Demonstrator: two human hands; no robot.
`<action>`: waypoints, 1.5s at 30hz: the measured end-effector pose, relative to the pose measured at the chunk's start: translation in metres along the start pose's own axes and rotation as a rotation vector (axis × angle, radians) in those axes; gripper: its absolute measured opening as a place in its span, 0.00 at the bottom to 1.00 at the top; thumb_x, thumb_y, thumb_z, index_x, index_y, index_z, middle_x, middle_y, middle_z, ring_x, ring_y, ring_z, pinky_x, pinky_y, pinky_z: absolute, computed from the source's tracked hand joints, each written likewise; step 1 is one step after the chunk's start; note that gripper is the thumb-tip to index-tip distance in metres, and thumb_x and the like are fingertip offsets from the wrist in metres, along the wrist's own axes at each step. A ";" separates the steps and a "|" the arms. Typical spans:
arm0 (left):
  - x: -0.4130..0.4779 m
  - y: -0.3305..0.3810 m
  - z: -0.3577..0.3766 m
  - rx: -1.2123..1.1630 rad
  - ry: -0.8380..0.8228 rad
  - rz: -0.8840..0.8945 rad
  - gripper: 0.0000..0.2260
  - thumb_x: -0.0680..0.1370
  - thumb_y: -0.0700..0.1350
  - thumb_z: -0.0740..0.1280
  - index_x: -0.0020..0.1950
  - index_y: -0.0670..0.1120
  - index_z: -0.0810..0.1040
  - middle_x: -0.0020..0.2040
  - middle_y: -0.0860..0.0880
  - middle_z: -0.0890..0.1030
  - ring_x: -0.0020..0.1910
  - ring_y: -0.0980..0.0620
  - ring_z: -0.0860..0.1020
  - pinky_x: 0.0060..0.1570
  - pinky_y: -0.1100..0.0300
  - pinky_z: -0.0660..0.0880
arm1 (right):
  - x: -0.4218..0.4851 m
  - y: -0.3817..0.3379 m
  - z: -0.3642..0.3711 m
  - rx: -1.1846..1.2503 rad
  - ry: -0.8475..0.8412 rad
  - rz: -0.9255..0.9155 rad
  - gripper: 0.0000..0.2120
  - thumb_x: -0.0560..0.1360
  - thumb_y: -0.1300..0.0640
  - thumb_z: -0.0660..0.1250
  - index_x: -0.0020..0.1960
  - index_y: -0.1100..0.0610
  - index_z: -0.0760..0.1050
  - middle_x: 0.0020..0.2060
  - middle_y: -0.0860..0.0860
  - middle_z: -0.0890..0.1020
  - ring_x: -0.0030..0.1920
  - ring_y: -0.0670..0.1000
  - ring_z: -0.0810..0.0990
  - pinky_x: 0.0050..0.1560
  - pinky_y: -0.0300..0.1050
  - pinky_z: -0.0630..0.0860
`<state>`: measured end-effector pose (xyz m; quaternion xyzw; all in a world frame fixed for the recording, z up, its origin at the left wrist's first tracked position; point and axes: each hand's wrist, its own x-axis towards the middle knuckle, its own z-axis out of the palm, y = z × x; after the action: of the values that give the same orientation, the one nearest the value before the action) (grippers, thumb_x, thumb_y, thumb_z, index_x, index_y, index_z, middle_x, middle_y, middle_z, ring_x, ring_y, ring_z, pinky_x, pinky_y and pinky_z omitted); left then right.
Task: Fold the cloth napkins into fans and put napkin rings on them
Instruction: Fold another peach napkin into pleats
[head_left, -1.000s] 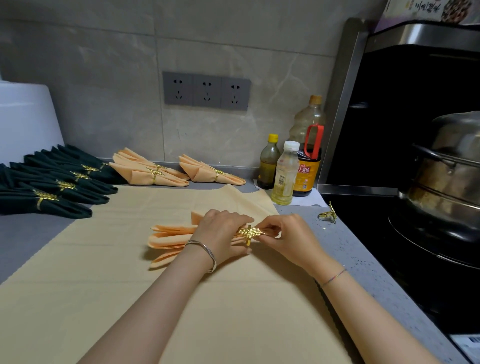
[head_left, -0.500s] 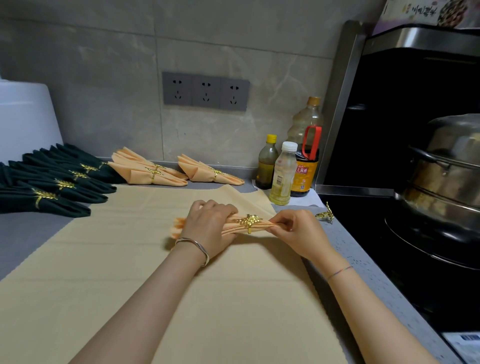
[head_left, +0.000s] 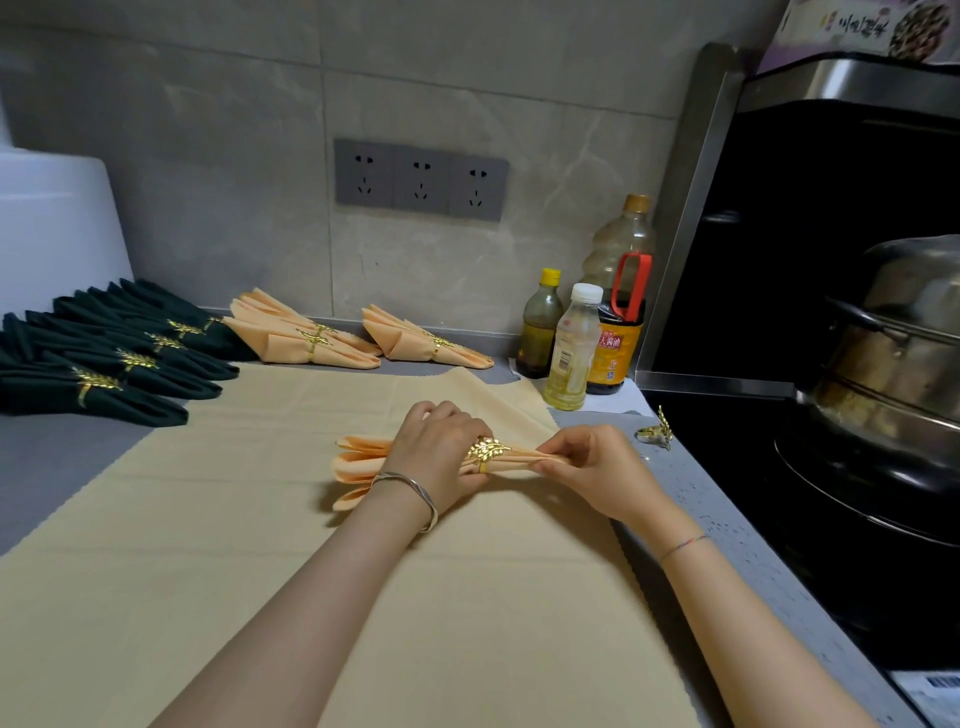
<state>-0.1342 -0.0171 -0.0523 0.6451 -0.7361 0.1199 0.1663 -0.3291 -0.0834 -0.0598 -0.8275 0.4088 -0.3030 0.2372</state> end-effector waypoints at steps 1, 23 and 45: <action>0.001 -0.001 0.000 0.007 0.004 -0.010 0.16 0.77 0.56 0.64 0.64 0.56 0.72 0.61 0.55 0.75 0.63 0.53 0.67 0.65 0.58 0.56 | 0.001 0.001 -0.002 0.016 0.001 0.007 0.03 0.70 0.53 0.74 0.40 0.45 0.82 0.32 0.46 0.83 0.33 0.45 0.76 0.37 0.46 0.74; -0.026 -0.099 -0.025 -0.270 -0.125 -0.241 0.35 0.73 0.64 0.66 0.76 0.57 0.56 0.74 0.55 0.64 0.69 0.53 0.68 0.64 0.56 0.69 | 0.008 -0.024 0.044 -0.208 -0.031 -0.097 0.21 0.72 0.47 0.71 0.63 0.48 0.75 0.56 0.42 0.80 0.56 0.42 0.77 0.56 0.37 0.73; -0.005 -0.155 0.042 -0.045 -0.435 -0.330 0.28 0.80 0.63 0.43 0.78 0.55 0.42 0.78 0.57 0.40 0.77 0.55 0.38 0.75 0.51 0.38 | 0.259 0.010 0.129 -0.257 0.050 0.034 0.18 0.75 0.51 0.67 0.63 0.52 0.76 0.60 0.51 0.79 0.61 0.55 0.76 0.63 0.48 0.70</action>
<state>0.0156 -0.0503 -0.0983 0.7631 -0.6418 -0.0665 0.0359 -0.1201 -0.2828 -0.0777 -0.8361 0.4641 -0.2647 0.1240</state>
